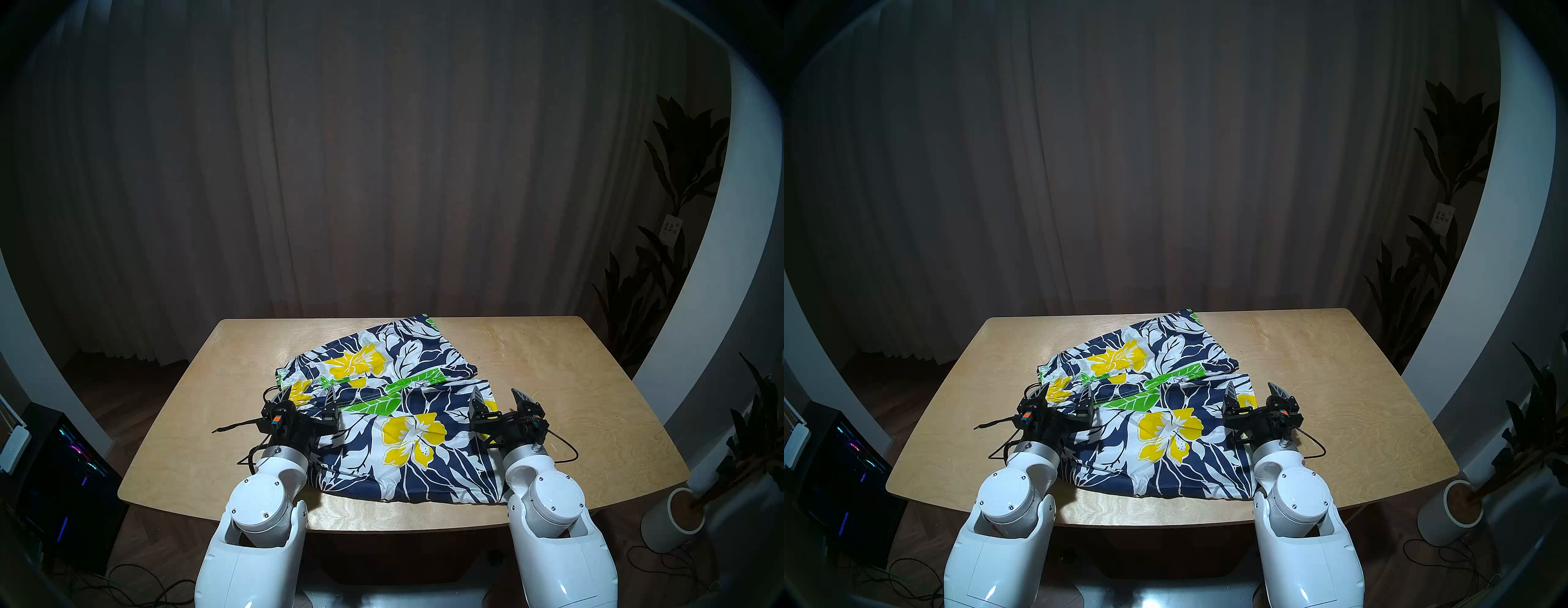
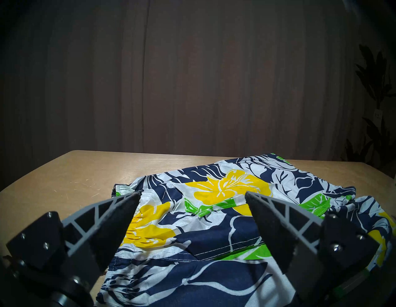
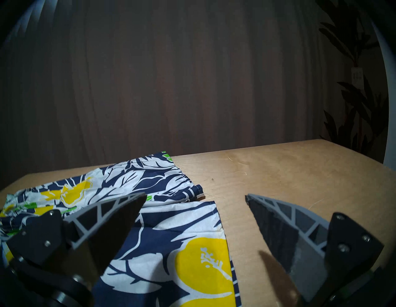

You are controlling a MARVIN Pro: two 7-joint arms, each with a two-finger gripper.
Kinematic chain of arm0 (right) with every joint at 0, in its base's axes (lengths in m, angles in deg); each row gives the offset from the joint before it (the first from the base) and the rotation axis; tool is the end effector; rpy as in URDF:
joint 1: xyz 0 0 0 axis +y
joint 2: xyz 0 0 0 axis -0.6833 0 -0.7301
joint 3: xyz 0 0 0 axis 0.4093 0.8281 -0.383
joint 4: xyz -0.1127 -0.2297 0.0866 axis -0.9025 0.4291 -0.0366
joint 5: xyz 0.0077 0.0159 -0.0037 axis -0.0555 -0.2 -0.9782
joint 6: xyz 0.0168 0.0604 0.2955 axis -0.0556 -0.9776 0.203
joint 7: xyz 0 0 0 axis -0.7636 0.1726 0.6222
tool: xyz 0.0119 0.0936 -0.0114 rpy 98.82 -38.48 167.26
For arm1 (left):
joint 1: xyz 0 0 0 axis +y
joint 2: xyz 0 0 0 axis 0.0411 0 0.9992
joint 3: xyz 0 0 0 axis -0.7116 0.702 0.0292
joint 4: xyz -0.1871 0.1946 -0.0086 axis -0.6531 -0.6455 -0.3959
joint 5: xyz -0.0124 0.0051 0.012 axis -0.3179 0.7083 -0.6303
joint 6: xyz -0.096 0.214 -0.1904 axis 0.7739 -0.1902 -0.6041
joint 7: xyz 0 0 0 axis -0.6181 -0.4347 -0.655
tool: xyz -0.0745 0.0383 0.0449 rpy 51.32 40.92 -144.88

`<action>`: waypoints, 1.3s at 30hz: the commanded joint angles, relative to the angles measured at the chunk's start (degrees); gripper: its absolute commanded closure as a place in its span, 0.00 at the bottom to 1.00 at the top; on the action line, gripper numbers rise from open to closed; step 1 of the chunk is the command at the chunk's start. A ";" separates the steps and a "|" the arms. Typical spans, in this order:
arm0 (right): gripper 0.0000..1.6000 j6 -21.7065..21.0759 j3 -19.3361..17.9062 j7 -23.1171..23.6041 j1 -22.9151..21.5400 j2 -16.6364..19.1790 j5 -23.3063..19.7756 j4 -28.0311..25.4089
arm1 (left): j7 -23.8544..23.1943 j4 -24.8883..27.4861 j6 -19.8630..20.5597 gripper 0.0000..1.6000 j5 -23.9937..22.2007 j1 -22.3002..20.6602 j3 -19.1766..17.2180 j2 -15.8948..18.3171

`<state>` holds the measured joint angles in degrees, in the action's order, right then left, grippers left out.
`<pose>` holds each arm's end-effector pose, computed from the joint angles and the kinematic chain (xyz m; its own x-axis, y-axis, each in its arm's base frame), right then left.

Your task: Fold the pants in half lengthwise, then in half again, and set them down flat

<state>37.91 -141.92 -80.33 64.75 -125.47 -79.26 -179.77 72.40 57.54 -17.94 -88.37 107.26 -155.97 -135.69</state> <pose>0.3261 -0.0038 -0.3282 0.1005 -0.2137 0.9717 -0.0046 -0.9767 -0.2143 0.3185 0.0007 -0.3243 0.1106 0.1162 0.9870 -0.0245 -0.9925 0.1195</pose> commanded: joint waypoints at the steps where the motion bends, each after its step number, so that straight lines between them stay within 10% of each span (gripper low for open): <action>1: 0.00 -2.92 -0.50 1.17 -1.43 -1.04 -8.03 -5.61 | -1.64 6.86 1.82 0.00 -7.55 0.54 -2.93 -2.16; 39: 0.00 -26.45 -4.00 -4.55 0.68 -2.43 -43.42 -14.30 | -2.07 21.33 19.87 0.00 -42.96 4.98 -15.84 -7.53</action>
<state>15.14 -145.90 -84.57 64.37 -127.40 -116.38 -190.76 70.71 76.01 -0.85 -126.31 111.16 -170.95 -142.45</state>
